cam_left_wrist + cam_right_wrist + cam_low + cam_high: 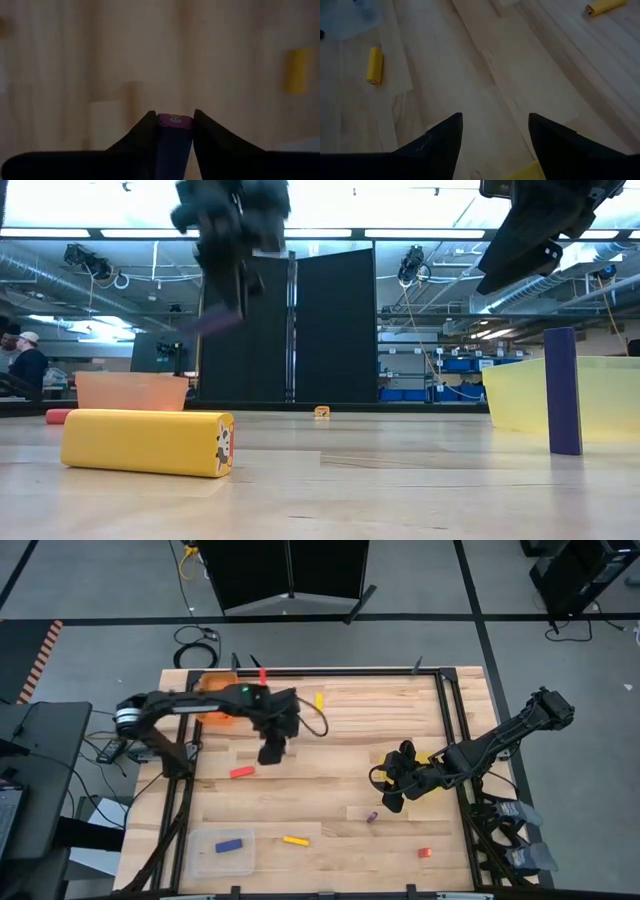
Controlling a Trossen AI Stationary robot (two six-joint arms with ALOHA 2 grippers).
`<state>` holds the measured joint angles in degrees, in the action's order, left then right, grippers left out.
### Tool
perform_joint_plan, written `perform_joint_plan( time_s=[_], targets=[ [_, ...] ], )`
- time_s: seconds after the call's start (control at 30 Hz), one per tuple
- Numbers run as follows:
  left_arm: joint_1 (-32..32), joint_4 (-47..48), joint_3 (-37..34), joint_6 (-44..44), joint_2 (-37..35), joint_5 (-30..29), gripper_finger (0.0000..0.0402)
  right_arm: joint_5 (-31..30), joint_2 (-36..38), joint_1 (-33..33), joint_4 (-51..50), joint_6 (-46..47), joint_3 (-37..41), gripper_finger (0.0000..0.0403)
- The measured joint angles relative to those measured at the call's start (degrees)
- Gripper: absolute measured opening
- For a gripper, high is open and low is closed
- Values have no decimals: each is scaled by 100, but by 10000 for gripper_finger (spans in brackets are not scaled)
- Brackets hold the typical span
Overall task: Sort blocks
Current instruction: Put the top right purple block into the transparent bin
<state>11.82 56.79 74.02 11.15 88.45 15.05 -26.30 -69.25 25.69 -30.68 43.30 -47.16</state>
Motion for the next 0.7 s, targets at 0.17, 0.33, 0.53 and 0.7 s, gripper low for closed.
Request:
perform_joint_plan(
  time_s=[0.17, 0.33, 0.53, 0.7],
  targets=[
    [-1015, 71, -5, -855, -739, 84, 102, 0, 0, 2, 21, -67, 0, 236],
    [-2334, 121, -5, -2064, -1111, -197, 102, -2, 0, 2, 56, -182, 0, 237],
    [-4046, -115, -114, -3828, -1099, -990, 102, -2, 0, 2, 291, -340, 0, 235],
    [-5153, -543, -585, -5359, -983, -1666, 102, -5, -119, -119, 717, -510, 0, 234]
  ],
)
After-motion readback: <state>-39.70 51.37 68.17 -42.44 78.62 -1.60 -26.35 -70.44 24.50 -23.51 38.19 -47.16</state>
